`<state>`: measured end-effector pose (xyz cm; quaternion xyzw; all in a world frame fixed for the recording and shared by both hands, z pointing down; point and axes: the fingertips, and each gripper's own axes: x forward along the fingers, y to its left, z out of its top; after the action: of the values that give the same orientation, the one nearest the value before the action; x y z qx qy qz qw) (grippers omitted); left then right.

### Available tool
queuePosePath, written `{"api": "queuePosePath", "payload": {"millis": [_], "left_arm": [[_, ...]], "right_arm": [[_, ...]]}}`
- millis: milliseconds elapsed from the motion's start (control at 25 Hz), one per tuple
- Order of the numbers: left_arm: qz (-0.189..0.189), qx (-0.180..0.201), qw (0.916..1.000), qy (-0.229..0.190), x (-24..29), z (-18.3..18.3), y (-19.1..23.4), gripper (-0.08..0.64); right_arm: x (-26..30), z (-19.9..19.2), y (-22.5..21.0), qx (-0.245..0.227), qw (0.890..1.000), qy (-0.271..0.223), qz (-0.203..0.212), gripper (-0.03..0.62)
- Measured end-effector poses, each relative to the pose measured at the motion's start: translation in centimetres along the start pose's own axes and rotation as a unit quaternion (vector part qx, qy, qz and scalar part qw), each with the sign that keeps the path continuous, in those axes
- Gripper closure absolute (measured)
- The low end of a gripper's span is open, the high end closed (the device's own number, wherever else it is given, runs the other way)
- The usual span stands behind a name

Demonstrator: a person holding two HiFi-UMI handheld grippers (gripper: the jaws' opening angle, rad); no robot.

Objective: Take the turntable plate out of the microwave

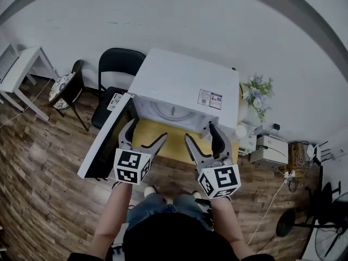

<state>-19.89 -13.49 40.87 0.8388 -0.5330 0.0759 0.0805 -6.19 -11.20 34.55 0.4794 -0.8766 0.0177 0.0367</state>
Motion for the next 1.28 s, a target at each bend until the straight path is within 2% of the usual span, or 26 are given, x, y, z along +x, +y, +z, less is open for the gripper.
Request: {"api": "queuePosePath", "payload": {"millis": [120, 320, 480, 640, 760, 1040, 1280], "left_arm": [[-0.015, -0.022, 0.9995, 0.018, 0.9, -1.7, 0.7, 0.081], [-0.039, -0.077, 0.9952, 0.046, 2.7, -4.1, 1.0, 0.087], [-0.045, -0.102, 0.9912, 0.072, 4.4, -6.1, 1.3, 0.097], [-0.052, -0.142, 0.9835, 0.098, 7.1, -8.0, 1.4, 0.112], [-0.044, -0.176, 0.976, 0.12, 9.2, -9.6, 1.7, 0.121], [-0.011, -0.208, 0.9641, 0.164, 13.9, -13.1, 3.0, 0.153], [-0.009, -0.281, 0.9434, 0.176, 16.4, -14.9, 3.6, 0.175]], "right_arm": [[0.8, -1.9, 0.4, 0.047, 0.999, 0.013, -0.012, 0.259], [2.4, -5.0, 0.6, 0.093, 0.995, 0.043, -0.021, 0.26], [3.6, -7.5, -0.1, 0.135, 0.989, 0.055, -0.028, 0.261], [4.7, -10.1, -1.6, 0.178, 0.981, 0.065, -0.045, 0.265], [5.4, -11.4, -2.2, 0.204, 0.976, 0.069, -0.041, 0.273], [6.6, -13.5, -3.0, 0.209, 0.973, 0.097, -0.025, 0.313], [7.1, -14.5, -3.5, 0.212, 0.972, 0.101, -0.025, 0.333]]}}
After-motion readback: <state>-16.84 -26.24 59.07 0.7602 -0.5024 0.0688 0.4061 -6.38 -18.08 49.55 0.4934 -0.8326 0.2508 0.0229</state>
